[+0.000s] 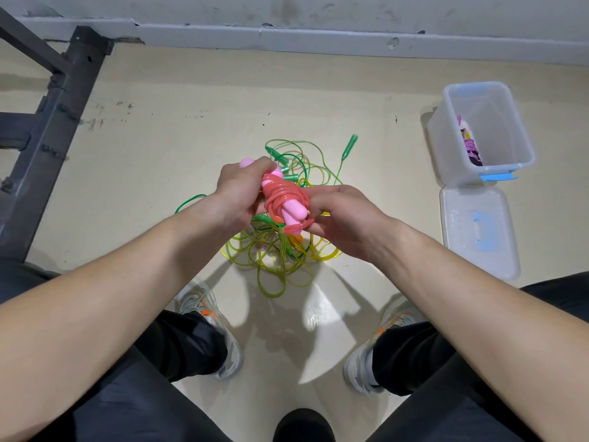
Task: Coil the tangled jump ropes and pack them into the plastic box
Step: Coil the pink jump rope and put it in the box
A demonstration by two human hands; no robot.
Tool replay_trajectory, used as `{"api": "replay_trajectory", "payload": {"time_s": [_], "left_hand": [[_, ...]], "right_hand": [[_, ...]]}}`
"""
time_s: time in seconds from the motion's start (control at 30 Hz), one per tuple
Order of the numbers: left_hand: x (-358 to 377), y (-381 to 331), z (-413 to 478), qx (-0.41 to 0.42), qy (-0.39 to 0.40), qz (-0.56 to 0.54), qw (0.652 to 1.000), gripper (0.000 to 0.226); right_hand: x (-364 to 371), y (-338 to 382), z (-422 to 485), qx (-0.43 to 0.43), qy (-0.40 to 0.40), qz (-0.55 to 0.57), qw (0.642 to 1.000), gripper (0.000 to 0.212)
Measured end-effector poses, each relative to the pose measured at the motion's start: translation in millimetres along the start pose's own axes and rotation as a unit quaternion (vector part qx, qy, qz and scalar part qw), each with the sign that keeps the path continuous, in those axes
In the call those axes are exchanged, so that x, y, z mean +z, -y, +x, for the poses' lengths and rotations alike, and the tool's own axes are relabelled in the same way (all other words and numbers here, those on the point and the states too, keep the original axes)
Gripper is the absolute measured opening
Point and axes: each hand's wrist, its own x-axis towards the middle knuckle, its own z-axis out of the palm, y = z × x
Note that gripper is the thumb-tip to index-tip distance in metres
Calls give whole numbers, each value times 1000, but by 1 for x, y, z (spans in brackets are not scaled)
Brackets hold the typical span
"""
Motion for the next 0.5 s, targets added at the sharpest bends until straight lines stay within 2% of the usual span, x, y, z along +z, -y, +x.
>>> {"api": "replay_trajectory", "payload": {"time_s": [0.33, 0.4, 0.5], "left_hand": [[-7, -1, 4, -39, 15, 14, 999, 8], [-8, -2, 4, -44, 20, 19, 999, 9], [-7, -1, 4, -38, 16, 7, 999, 9]], "right_hand": [[-8, 1, -5, -10, 117, 52, 992, 47], [-9, 0, -5, -8, 105, 63, 992, 43], [-12, 3, -4, -1, 58, 11, 998, 39]]}}
